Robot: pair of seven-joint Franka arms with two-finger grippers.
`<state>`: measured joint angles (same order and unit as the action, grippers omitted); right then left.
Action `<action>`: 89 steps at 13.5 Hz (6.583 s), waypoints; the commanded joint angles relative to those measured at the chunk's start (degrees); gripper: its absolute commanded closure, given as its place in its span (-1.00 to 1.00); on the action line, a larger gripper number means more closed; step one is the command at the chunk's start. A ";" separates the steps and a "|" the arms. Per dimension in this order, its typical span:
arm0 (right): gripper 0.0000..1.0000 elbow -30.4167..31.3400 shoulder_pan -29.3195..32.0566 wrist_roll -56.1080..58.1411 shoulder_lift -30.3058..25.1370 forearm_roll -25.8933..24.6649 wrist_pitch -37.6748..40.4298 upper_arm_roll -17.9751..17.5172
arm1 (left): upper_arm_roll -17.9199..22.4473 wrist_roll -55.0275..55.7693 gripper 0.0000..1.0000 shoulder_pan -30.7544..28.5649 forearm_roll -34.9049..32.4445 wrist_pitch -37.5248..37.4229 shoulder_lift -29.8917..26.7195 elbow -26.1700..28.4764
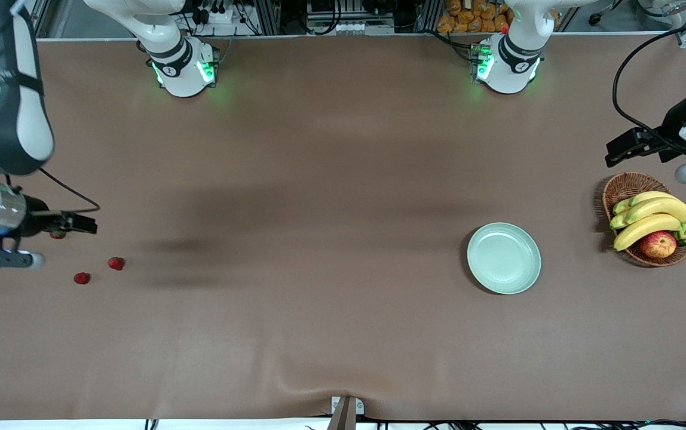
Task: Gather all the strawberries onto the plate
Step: 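Reach the right gripper down to a strawberry and grasp it, then set the strawberry mid-table with the right gripper while the left gripper approaches, then grasp the strawberry with the left gripper while the right gripper returns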
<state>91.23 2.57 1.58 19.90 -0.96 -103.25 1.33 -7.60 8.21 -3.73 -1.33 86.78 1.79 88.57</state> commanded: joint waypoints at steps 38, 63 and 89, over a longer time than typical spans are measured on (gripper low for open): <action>1.00 -0.26 2.28 28.57 17.63 -0.45 -16.11 -8.09 | -0.22 0.40 -1.00 0.57 0.72 1.64 1.99 -0.33; -1.00 -14.15 -40.63 -20.74 30.47 -1.24 -34.74 -9.15 | -9.36 26.83 -1.00 6.97 0.19 15.43 7.25 9.60; -1.00 -2.29 19.48 12.57 22.10 -3.08 -23.49 -7.31 | -4.88 71.07 -0.58 34.85 -4.47 45.93 49.01 -8.06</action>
<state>89.80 19.78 13.82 40.28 -3.23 -126.07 -4.62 -13.09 77.70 30.23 -4.53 131.99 49.77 82.32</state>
